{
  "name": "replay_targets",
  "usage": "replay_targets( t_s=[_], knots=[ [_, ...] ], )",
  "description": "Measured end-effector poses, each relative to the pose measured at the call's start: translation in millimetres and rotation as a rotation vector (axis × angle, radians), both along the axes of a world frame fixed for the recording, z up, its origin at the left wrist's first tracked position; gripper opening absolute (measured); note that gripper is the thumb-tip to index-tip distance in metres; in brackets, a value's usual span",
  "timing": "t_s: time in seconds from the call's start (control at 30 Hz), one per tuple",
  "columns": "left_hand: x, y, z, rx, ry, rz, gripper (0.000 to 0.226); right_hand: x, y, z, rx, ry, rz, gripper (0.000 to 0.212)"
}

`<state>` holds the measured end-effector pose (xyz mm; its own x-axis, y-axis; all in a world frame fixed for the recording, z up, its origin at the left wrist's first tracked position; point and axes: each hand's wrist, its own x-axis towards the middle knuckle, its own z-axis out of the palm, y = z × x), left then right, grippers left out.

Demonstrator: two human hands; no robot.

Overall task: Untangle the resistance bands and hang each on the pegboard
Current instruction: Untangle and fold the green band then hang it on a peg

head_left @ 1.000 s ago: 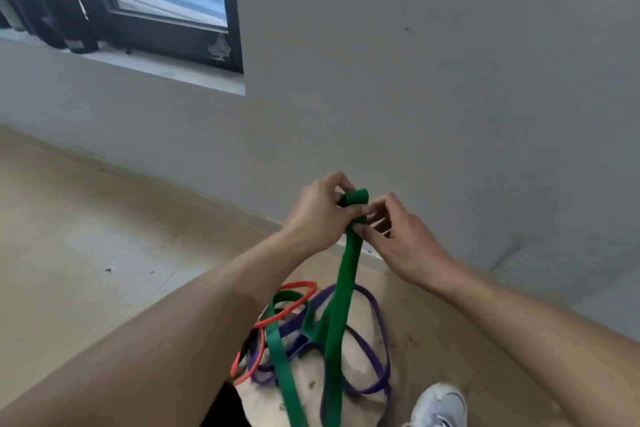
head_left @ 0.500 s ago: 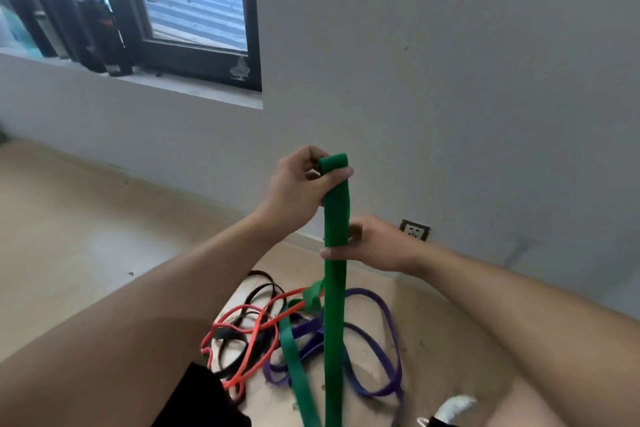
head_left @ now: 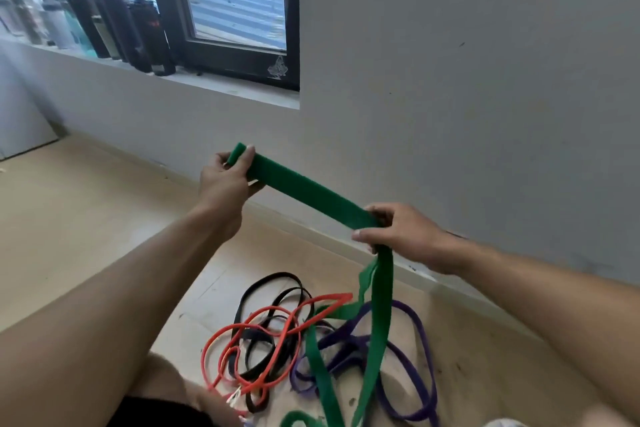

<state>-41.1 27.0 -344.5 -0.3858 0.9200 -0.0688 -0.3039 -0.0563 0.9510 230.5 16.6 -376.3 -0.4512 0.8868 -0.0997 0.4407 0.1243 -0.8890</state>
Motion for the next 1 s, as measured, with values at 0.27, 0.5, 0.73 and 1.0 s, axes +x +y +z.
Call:
replay_targets(
  t_s=[0.27,0.5,0.73,1.0],
  knots=[
    [2.3,23.3,24.5,0.107,-0.19,0.059,0.013,24.4,22.0,-41.1,-0.1,-0.49,0.173,0.014],
    [-22.0,33.4,-19.9,-0.228,0.496,0.471,0.06,21.8,25.5,-36.2,0.126,-0.176,-0.07,0.024],
    [80.2,4.3,-7.9,-0.061,0.97,-0.977,0.124,13.0,8.1,2.8,0.235,-0.106,-0.039,0.038],
    [92.6,15.6,-25.0,0.36,1.501,-0.687,0.034,46.7,5.2,-0.2,0.116,-0.065,-0.06,0.031]
  ],
)
